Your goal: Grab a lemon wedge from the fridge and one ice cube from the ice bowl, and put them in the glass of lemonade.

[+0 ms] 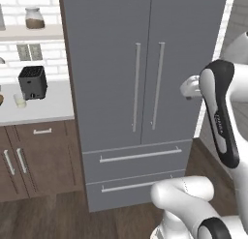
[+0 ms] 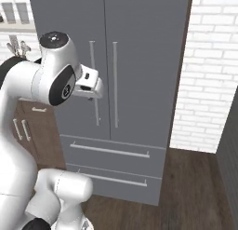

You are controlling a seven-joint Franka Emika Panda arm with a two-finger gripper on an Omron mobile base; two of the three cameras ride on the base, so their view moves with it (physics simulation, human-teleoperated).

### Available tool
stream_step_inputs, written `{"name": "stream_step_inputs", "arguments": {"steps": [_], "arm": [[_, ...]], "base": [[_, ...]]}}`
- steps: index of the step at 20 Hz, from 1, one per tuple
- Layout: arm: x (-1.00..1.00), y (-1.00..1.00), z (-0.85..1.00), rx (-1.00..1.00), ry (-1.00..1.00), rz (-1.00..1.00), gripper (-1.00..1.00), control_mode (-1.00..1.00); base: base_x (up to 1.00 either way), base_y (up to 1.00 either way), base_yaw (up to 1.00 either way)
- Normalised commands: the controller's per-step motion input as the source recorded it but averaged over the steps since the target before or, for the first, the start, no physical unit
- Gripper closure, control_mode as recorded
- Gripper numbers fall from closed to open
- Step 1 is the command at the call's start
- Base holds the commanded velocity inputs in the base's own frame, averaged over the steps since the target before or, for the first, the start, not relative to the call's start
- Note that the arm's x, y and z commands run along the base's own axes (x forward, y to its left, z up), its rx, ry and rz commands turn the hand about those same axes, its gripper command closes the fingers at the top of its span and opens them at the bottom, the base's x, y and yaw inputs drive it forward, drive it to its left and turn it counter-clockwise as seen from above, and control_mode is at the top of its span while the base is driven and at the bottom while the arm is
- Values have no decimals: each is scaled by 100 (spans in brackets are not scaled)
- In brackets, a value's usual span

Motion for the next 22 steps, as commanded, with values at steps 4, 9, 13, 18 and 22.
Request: {"name": "stream_step_inputs", "arguments": {"steps": [4,9,13,18,22], "arm": [[17,2,21,1,-2,-3,-100,-100],[53,28,17,-13,1,0,-100,-100],[47,14,1,-12,-2,0,-100,-100],[35,0,0,0,-11,0,-100,-100],[30,0,0,0,-17,0,-100,-100]], "base": [[0,0,0],[0,0,0],[0,0,0],[0,0,0],[0,0,0]]}}
